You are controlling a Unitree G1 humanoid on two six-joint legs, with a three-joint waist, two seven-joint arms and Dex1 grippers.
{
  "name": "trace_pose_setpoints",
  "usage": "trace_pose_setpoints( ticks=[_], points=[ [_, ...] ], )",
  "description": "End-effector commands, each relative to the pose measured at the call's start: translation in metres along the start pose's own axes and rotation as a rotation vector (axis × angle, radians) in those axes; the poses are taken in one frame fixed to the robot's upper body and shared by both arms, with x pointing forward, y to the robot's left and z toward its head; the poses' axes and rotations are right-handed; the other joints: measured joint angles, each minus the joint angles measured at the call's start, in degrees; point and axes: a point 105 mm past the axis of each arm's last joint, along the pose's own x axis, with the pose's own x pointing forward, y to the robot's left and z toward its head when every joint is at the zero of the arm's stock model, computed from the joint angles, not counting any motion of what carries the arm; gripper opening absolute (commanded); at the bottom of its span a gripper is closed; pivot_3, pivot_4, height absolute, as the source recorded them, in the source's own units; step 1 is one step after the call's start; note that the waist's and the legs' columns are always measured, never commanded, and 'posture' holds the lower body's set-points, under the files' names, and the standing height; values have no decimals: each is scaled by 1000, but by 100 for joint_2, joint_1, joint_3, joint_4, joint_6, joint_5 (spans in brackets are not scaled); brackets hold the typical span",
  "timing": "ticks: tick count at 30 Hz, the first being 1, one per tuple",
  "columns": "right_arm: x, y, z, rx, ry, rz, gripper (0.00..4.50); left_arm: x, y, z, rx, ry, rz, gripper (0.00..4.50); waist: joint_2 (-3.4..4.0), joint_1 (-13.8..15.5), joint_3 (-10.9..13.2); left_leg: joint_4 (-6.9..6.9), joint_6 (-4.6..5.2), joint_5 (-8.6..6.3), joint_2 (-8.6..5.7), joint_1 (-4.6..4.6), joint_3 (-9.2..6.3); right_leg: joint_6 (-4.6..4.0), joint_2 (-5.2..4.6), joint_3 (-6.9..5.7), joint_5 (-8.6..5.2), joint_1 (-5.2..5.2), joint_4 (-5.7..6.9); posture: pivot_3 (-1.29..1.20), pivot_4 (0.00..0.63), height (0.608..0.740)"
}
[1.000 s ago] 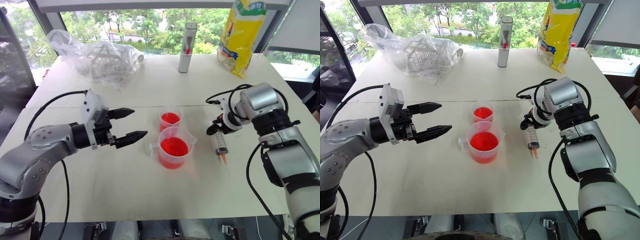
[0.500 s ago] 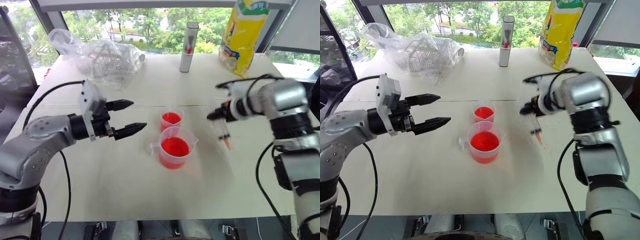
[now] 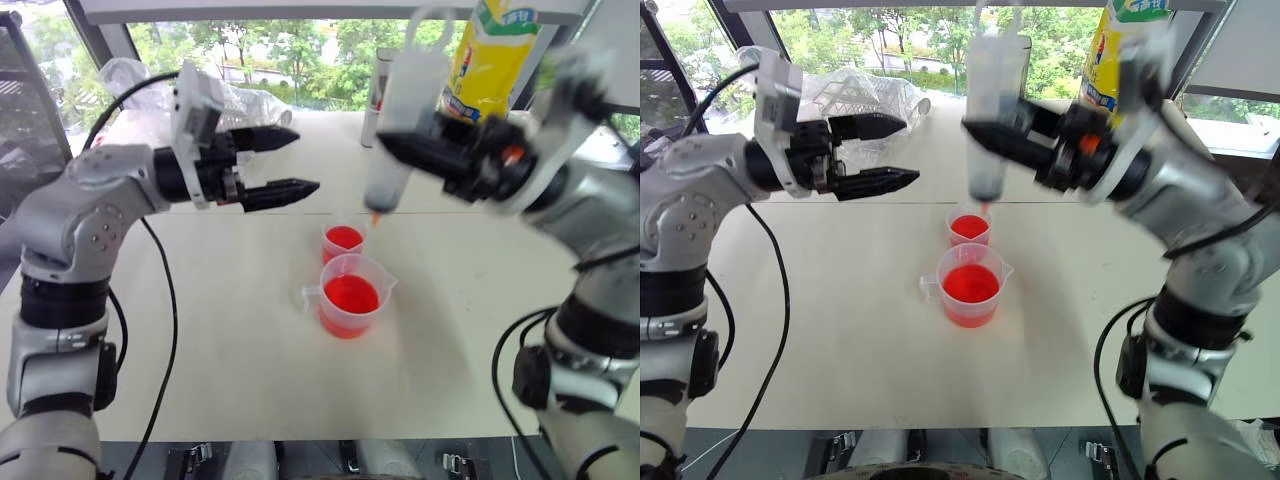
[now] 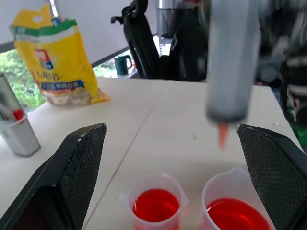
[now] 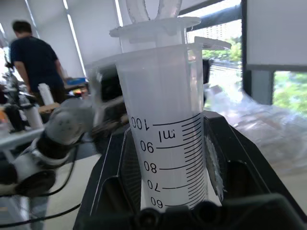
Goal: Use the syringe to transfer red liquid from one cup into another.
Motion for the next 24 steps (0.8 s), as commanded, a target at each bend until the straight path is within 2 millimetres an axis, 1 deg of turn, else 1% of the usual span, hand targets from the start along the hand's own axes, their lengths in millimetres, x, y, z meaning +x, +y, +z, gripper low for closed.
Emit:
trace_pose_setpoints(
  ticks=[1, 4, 7, 8, 11, 14, 18, 24],
  points=[
    [6, 21, -1, -66, -60, 59, 1438, 3, 0, 10, 41, 0, -44, 4500, 6, -15, 4, 1, 0, 0, -1, -1, 1, 1, -2, 2, 0, -2, 2, 0, 150, 740],
    [5, 26, -24, -70, -38, 65, 1438, 5, -1, 15, 45, 2, -69, 4500, 2, -9, 1, 2, 0, 0, -2, 0, 0, 4, 6, 3, 1, -3, 1, 0, 150, 740],
    [2, 26, -39, -61, -26, 58, 1438, 7, -2, 19, 46, -2, -87, 4500, 2, -10, 2, 2, 0, 0, -1, -1, 1, 3, 8, 2, 1, -5, 3, 0, 150, 740],
    [1, 24, -53, -50, -18, 44, 1438, 9, -4, 20, 42, -1, -105, 4500, 1, -9, 1, 2, 0, 0, -1, 3, 1, 3, 8, 2, 1, -4, 5, 0, 150, 740],
    [1, 24, -81, -42, -4, 14, 1438, 12, -12, 19, 26, 9, -152, 4500, 0, -8, 0, 4, 0, 0, -2, 3, 1, 3, 10, 1, 1, -2, 5, 0, 150, 740],
    [-2, 24, -99, -73, 24, 8, 1438, 12, -17, 16, 12, 19, -176, 4500, 3, -13, 2, 5, 0, 0, -2, 4, 1, 3, 11, 2, 1, -2, 6, 0, 150, 740],
    [-6, 24, -115, -91, 55, 2, 1438, 13, -21, 15, 1, 20, -184, 4500, 2, -2, 2, 8, -1, 0, -2, 5, 0, 3, 11, 2, 1, -3, 10, 0, 150, 740],
    [-8, 23, -124, -103, 65, -12, 1438, 14, -31, 10, -7, 35, -221, 4500, 2, -8, 2, 8, -1, 1, -2, 7, 0, 3, 11, 4, 1, -2, 11, 0, 150, 740]
  ],
)
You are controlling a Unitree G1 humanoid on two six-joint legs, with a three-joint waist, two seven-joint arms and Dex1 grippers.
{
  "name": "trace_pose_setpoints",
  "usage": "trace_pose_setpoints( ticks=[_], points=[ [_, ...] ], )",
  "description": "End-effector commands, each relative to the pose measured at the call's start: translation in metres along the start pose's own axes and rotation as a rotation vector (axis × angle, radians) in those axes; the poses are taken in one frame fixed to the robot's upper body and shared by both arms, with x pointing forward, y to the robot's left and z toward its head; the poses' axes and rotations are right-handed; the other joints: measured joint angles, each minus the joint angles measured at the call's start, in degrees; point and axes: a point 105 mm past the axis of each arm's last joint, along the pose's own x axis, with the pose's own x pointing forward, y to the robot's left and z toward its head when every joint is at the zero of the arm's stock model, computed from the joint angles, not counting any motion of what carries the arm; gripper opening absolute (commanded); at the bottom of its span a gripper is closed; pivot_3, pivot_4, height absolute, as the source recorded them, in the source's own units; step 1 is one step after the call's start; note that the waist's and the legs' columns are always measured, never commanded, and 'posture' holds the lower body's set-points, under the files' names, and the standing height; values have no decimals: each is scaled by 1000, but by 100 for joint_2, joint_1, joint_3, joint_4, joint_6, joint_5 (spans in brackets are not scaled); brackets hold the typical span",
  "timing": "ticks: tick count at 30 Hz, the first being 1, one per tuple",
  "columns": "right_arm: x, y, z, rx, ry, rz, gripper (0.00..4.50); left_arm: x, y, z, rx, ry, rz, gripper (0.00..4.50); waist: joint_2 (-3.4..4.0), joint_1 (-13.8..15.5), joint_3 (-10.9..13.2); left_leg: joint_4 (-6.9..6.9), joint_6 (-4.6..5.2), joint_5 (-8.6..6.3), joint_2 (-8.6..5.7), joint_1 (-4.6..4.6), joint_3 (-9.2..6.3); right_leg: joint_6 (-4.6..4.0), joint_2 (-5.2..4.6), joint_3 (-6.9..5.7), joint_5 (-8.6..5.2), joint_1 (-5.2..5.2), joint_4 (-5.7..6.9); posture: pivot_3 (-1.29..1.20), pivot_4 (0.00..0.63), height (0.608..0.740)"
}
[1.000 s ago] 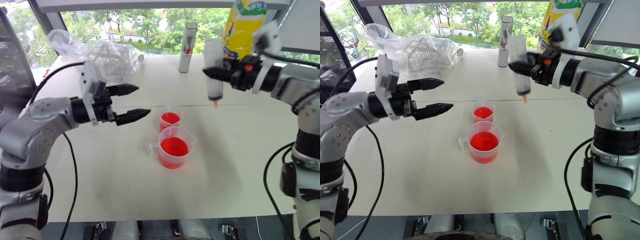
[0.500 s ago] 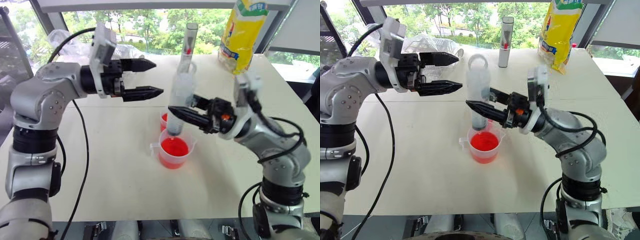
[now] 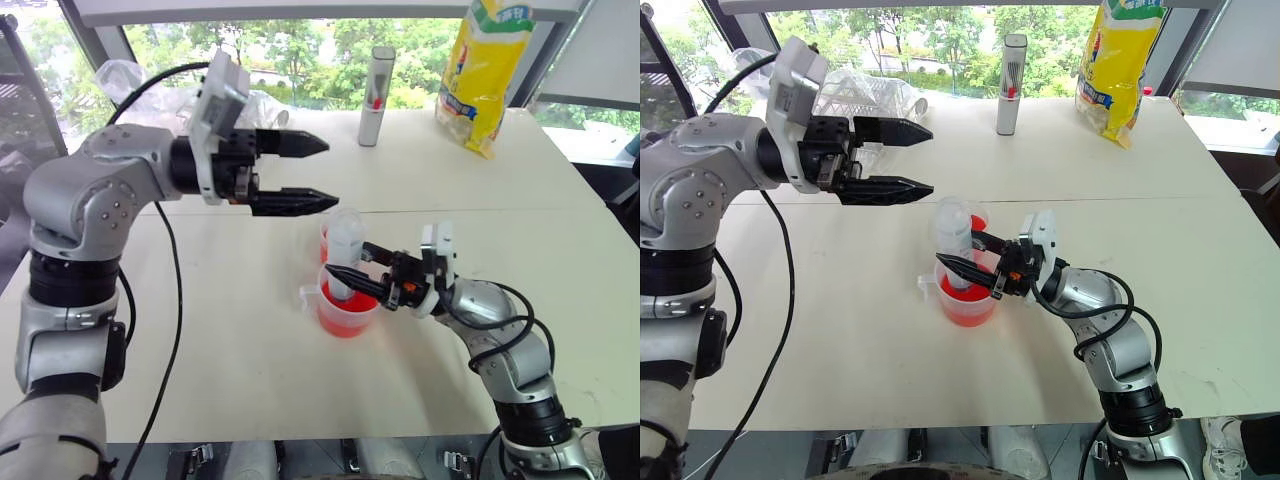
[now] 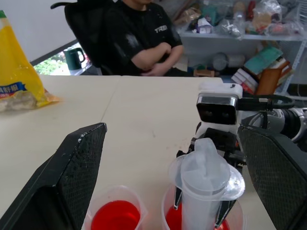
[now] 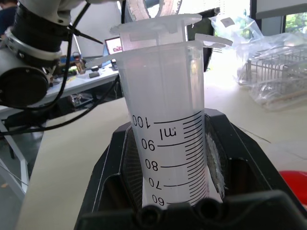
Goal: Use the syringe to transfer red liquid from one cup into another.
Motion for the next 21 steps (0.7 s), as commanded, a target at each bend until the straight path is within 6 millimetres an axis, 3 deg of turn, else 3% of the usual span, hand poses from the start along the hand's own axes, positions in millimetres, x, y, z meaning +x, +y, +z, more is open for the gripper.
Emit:
trace_pose_setpoints(
  ticks=[1, 13, 21],
  points=[
    [2, 2, 5, -45, -22, 13, 1438, 2, -11, 5, 30, -5, -39, 4500, 0, -2, 0, 0, 0, 0, 0, 2, 1, 0, 0, 2, 0, 0, 2, 0, 150, 740],
    [-2, -1, 2, -49, 3, 8, 1438, 13, -20, -25, -22, 46, -50, 4500, -2, 8, -1, 3, -1, 1, 0, 15, 2, -1, -1, 9, 0, 10, 9, 0, 150, 740],
    [-3, 0, 0, -47, 17, 15, 1438, 22, -17, -27, -51, 22, -43, 4500, -3, 11, -2, 3, -1, 1, -1, 17, 1, -1, 0, 10, 0, 13, 10, 0, 150, 740]
  ],
)
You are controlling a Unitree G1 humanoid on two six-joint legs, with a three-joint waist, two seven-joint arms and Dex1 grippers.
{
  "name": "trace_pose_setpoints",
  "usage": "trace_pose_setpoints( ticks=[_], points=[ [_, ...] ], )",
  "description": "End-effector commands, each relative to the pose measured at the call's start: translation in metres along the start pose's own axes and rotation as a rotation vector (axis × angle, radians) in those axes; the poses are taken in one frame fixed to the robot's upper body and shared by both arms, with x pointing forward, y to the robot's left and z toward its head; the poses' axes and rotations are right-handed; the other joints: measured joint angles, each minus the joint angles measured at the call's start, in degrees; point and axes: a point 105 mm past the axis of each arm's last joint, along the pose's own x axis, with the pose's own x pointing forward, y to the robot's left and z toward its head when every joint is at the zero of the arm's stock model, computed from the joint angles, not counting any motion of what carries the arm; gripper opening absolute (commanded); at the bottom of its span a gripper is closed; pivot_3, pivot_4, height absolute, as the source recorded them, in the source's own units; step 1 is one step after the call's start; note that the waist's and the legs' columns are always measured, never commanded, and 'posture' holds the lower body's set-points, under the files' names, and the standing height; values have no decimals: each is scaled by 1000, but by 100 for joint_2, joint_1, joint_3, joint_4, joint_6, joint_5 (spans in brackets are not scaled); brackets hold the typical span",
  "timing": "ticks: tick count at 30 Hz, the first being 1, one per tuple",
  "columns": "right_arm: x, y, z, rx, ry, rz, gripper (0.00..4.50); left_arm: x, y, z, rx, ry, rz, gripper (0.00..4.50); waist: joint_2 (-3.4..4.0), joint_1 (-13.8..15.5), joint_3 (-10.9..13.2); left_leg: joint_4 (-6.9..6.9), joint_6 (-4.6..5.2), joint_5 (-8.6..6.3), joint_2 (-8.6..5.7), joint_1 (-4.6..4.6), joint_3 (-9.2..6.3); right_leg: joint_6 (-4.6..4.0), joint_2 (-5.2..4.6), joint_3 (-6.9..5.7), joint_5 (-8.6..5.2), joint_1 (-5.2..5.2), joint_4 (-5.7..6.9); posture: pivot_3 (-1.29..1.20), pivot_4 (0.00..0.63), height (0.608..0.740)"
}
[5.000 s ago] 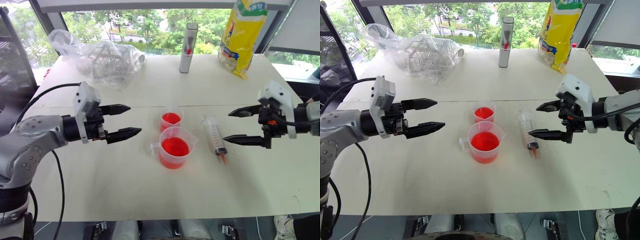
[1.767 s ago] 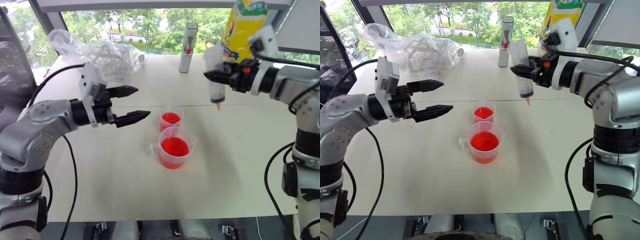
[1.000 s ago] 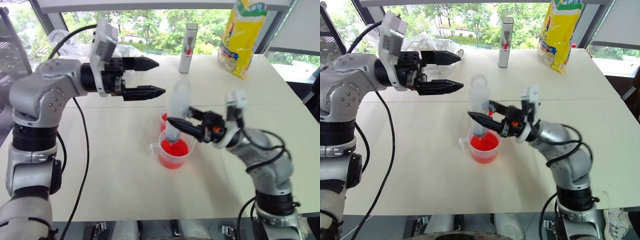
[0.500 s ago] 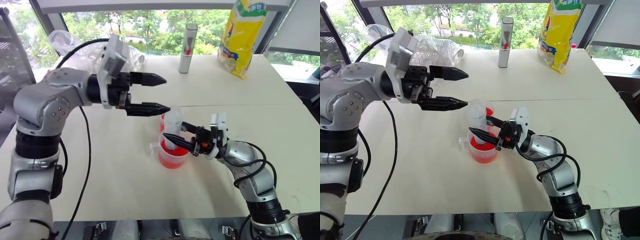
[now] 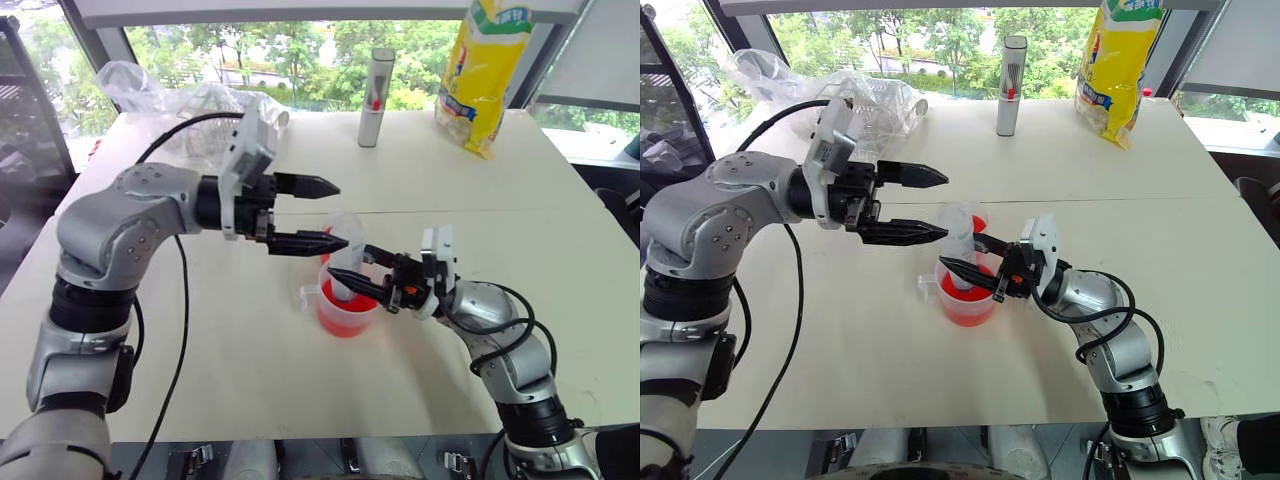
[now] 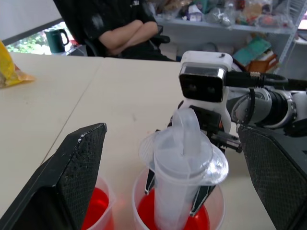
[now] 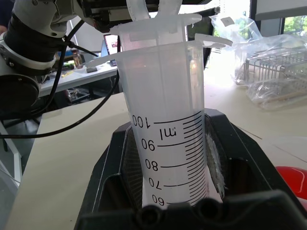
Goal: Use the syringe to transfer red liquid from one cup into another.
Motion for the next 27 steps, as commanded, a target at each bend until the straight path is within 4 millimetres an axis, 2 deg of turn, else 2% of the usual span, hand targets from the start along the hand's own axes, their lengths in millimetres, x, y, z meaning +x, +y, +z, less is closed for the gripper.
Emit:
trace_pose_setpoints(
  ticks=[1, 10, 13, 15, 20, 21, 27],
  points=[
    [-1, 1, 1, -16, 7, 8, 1438, 5, -2, 3, 14, -4, -11, 4500, 0, -2, 0, 0, 0, 0, 0, 0, 0, 0, 0, 0, 0, 0, 0, 0, 150, 740],
    [-1, 0, 0, -20, 18, 12, 1438, 11, -8, -2, -28, -6, -43, 4500, -1, -3, 0, 0, 0, 0, 0, 4, 0, 0, 0, 1, 0, 3, 1, 0, 150, 740],
    [-1, 0, 0, -21, 22, 15, 1438, 12, -8, -3, -41, -15, -42, 3673, -1, -1, -1, 0, 0, 0, 0, 6, 0, 0, 0, 1, 0, 5, 1, 0, 150, 740],
    [-1, 1, 0, -21, 24, 18, 1438, 12, -8, -3, -47, -19, -39, 2784, -1, -5, 0, -1, 0, 0, 0, 14, 0, 0, 0, 1, 0, 12, 0, 0, 150, 740],
    [-1, 2, -1, -20, 28, 28, 1438, 12, -9, -3, -57, -23, -41, 196, -2, -6, 0, -5, 0, -1, 0, 40, 1, 0, 0, 4, -2, 36, -2, 0, 150, 740],
    [-1, 2, -1, -19, 29, 29, 1438, 12, -9, -3, -58, -23, -40, 44, -2, -6, 1, -7, 0, -1, 0, 47, 1, 0, -1, 4, -2, 43, -4, 0, 150, 740],
    [-2, 5, 1, -4, 49, 61, 1438, 11, -9, -3, -48, -13, -39, 44, -2, -7, 1, -9, 0, -1, 0, 54, 2, 1, -1, 5, -3, 49, -5, 0, 150, 740]
  ],
)
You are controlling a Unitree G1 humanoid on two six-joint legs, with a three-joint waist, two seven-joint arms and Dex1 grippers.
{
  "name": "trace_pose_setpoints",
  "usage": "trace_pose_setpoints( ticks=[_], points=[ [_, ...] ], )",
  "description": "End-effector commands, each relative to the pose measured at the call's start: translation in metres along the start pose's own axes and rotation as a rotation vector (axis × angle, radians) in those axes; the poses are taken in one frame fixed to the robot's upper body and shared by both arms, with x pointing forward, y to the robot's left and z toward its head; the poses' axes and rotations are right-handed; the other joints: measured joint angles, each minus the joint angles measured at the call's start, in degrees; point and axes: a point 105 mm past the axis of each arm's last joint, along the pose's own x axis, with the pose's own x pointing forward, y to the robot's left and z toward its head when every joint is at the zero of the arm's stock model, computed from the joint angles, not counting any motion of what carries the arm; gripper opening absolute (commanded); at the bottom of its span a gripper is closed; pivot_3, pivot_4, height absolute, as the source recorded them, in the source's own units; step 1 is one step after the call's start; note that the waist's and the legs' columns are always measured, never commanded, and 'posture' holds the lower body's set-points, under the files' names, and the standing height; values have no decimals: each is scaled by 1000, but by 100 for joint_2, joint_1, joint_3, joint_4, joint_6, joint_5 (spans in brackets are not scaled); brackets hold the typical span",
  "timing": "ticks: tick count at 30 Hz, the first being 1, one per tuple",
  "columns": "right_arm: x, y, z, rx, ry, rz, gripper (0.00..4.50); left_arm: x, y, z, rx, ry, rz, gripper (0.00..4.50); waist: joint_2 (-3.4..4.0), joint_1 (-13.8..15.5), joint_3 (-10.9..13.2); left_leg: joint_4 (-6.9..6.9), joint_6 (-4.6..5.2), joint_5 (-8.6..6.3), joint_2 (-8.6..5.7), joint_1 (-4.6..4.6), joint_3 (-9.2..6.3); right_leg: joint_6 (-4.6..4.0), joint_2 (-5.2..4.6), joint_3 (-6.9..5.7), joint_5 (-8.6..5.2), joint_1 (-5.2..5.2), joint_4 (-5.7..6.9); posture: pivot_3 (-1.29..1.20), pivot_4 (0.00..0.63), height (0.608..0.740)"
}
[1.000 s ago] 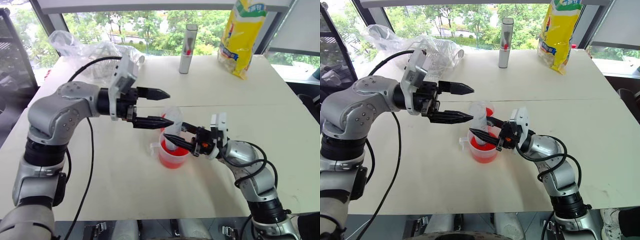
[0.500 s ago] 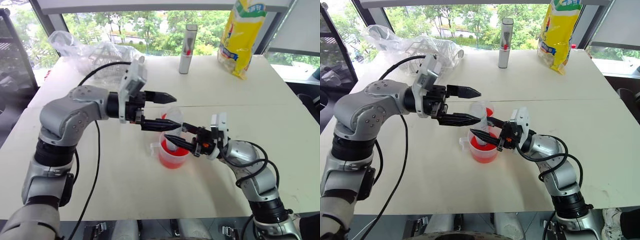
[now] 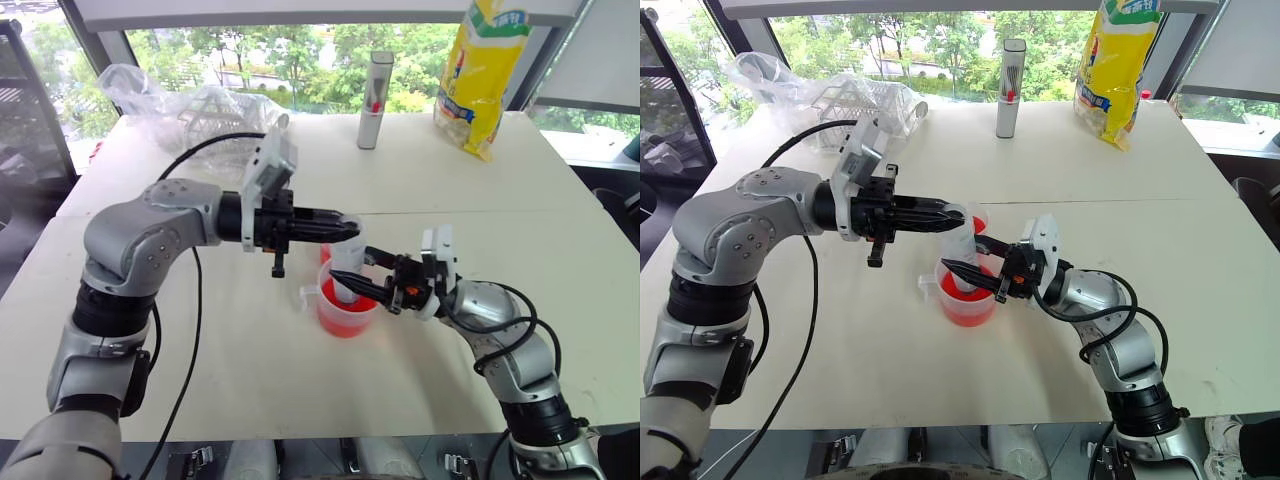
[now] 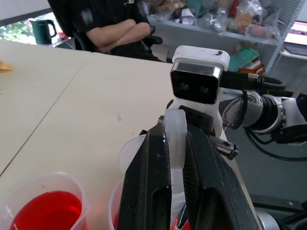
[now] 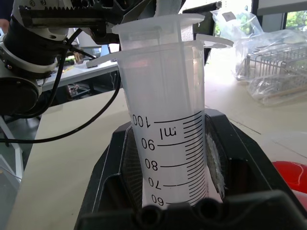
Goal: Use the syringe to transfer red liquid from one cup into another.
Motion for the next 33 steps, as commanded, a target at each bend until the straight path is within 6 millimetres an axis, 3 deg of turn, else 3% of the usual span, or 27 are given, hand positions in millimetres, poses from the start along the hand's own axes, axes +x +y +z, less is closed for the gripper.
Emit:
trace_pose_setpoints(
  ticks=[1, 18, 33],
  points=[
    [1, 7, 3, -4, 19, 55, 1438, -2, -4, 12, 52, -23, -8, 44, 0, 0, 0, 0, 0, 0, 0, 0, 0, 0, 0, 0, 0, 0, 0, 0, 150, 740],
    [-1, 17, -10, 43, 104, 134, 1438, -11, 5, 39, 129, -65, 43, 44, -1, -1, 3, -2, 0, 0, 0, -1, 0, 0, 0, 1, 0, -1, -2, 0, 150, 740],
    [-3, 20, -13, 59, 122, 145, 1438, -16, 8, 45, 146, -70, 64, 44, -2, -2, 3, -4, 0, 0, 0, -1, 0, 0, 0, 1, 0, -1, -4, 0, 150, 740]
  ],
)
